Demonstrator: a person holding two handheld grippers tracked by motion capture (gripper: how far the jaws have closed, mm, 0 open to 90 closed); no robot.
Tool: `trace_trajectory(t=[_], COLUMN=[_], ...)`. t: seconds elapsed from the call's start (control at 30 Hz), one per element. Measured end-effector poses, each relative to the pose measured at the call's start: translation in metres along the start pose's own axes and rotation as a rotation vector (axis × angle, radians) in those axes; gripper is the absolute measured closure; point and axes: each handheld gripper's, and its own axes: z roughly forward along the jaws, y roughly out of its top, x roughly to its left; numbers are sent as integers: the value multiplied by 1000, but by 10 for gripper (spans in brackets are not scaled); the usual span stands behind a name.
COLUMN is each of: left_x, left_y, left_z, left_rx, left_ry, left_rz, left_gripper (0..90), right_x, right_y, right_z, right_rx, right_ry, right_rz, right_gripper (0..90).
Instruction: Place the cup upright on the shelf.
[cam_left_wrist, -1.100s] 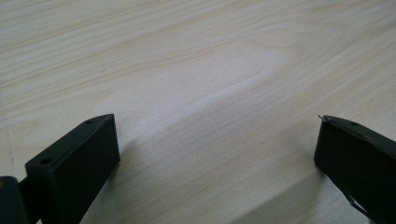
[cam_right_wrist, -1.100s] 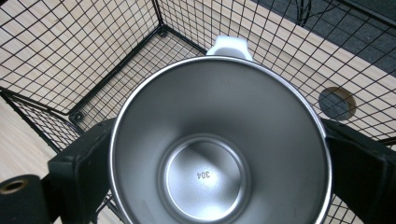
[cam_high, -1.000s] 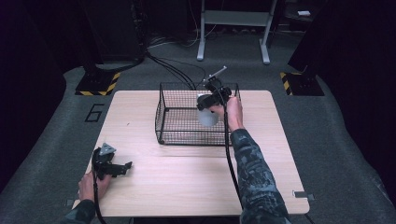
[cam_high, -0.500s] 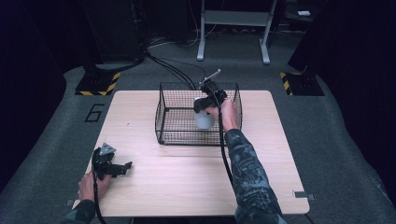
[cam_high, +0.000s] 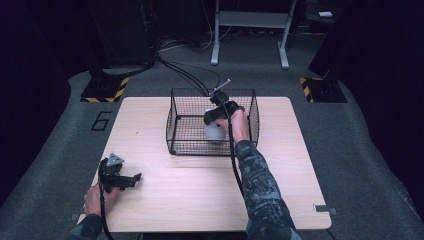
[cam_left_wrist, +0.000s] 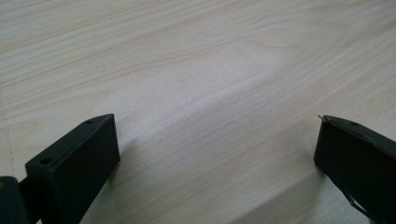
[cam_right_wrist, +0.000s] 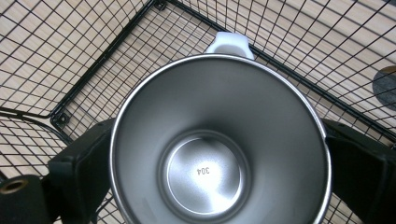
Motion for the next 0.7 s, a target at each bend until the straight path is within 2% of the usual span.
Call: trace_trajectory(t=[0.43,0.47,0.7], left_x=[0,0,0], left_y=[0,0,0], left_z=[0,0,0], left_rx=[0,0,0], left_ry=[0,0,0], left_rz=[0,0,0], left_gripper=[0,0,0], right_x=[3,2,5], right_y=[-5,-7,-11], right_z=[11,12,11], right_rx=[5,-3,-6], right_ry=[-6,-9,-16], right_rz=[18,1,-8], right_gripper=[55,55,54])
